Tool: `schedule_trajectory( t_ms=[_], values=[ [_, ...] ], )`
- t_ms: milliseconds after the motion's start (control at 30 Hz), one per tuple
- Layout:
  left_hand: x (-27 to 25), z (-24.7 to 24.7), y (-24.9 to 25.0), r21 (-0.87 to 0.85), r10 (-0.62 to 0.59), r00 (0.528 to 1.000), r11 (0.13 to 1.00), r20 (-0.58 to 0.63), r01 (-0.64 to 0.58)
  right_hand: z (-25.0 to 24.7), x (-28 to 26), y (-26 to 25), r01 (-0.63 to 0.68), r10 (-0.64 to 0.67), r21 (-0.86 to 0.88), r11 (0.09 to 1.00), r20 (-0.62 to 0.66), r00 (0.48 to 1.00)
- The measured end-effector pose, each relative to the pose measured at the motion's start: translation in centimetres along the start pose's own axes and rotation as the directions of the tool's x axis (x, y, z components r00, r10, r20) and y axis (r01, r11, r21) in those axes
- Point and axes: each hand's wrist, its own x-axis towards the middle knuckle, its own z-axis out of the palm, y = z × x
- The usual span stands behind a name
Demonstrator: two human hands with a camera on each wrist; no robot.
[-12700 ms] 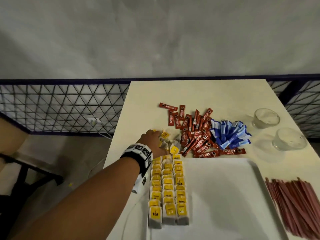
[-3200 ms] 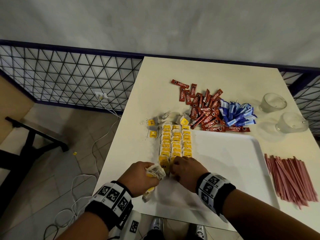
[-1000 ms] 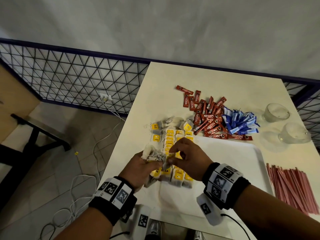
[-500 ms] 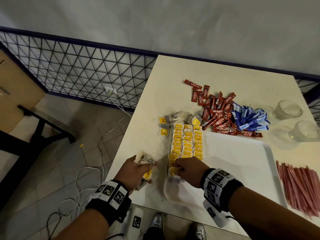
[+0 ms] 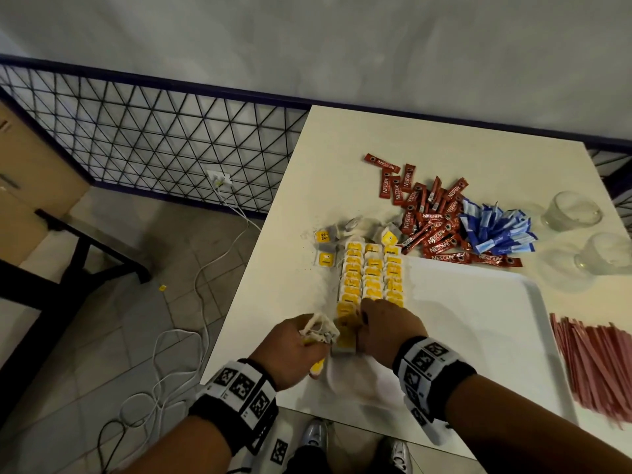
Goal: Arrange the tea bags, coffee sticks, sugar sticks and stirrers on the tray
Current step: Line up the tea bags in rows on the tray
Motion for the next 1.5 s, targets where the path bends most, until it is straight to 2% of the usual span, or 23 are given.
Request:
schedule_trajectory(
  t_ms=[100, 233, 400, 500, 933, 1200, 1500],
  values=[
    [0.0, 0.9, 0.0, 0.182, 0.039, 0.998, 0.982, 0.048, -0.047, -0.7, -1.1, 2.2, 0.076, -0.075, 0.021, 0.997, -0.044, 0.996],
    [0.5, 1.8, -0.2, 0.302, 0.035, 0.995, 0.951, 0.096, -0.062, -0.4, -2.4, 3.4, 0.201, -0.202, -0.062, 0.978, -0.021, 0.979],
    [1.0, 2.7, -0.3, 0.383, 0.026, 0.994, 0.921, 0.105, -0.065, 0.5, -2.0, 2.8, 0.245, -0.234, -0.204, 0.948, 0.079, 0.969],
    [1.3, 3.0, -0.3, 0.386, 0.019, 0.994, 0.921, 0.107, -0.059, 0.9, -1.6, 3.0, 0.267, -0.261, -0.243, 0.933, 0.055, 0.964],
    [1.1, 2.8, 0.1, 0.441, 0.073, 0.990, 0.890, 0.122, -0.120, 1.2, -1.8, 3.1, 0.299, -0.302, -0.203, 0.932, 0.017, 0.953],
    [0.4, 2.8, -0.1, 0.480, 0.032, 0.984, 0.870, 0.174, -0.113, 1.4, -1.5, 2.9, 0.322, -0.337, -0.183, 0.929, -0.062, 0.939],
    [1.2, 2.8, 0.3, 0.512, 0.032, 0.986, 0.852, 0.164, -0.113, 0.1, -3.3, 5.7, 0.181, -0.183, -0.060, 0.982, -0.030, 0.983]
  ],
)
